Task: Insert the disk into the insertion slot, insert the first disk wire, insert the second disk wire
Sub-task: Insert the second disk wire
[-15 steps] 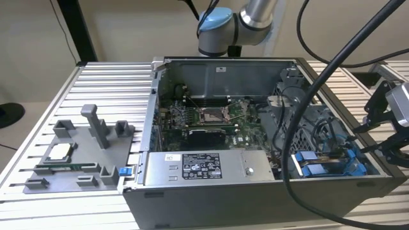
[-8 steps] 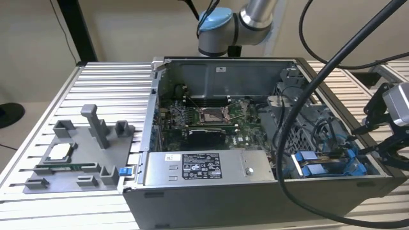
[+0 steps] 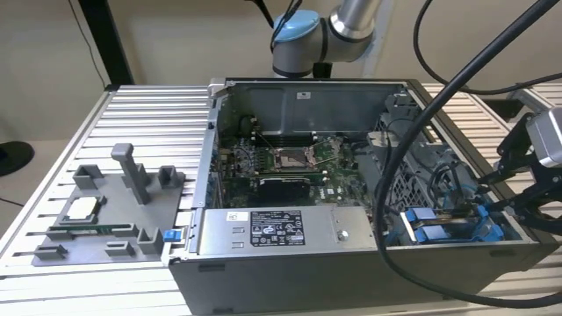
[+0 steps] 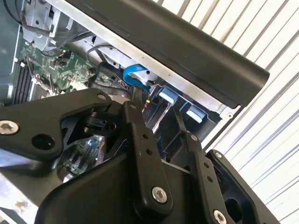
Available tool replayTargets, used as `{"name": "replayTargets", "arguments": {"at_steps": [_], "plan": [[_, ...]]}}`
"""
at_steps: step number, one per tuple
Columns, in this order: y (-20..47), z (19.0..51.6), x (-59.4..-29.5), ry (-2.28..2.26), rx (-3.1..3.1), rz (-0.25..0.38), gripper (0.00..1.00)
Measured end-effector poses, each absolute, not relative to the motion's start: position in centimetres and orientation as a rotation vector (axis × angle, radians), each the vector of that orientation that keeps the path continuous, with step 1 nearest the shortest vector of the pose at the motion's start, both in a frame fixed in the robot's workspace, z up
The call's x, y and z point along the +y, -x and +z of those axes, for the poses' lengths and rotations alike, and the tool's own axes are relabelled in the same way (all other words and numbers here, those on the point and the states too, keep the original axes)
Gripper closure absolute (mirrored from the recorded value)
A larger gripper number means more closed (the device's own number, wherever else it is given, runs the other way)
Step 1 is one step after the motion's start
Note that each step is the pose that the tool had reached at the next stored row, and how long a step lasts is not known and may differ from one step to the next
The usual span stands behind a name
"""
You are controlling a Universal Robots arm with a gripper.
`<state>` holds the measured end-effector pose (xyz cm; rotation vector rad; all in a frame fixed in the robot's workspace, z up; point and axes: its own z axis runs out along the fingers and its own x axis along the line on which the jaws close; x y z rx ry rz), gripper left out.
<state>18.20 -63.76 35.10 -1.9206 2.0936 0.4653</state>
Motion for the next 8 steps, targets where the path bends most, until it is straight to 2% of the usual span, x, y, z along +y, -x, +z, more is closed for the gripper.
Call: {"name": "replayTargets", "arguments": {"at_steps": [8], "plan": [[-18.21, 34.82, -63.62, 1.884, 2.110, 0.489, 0.00]]}}
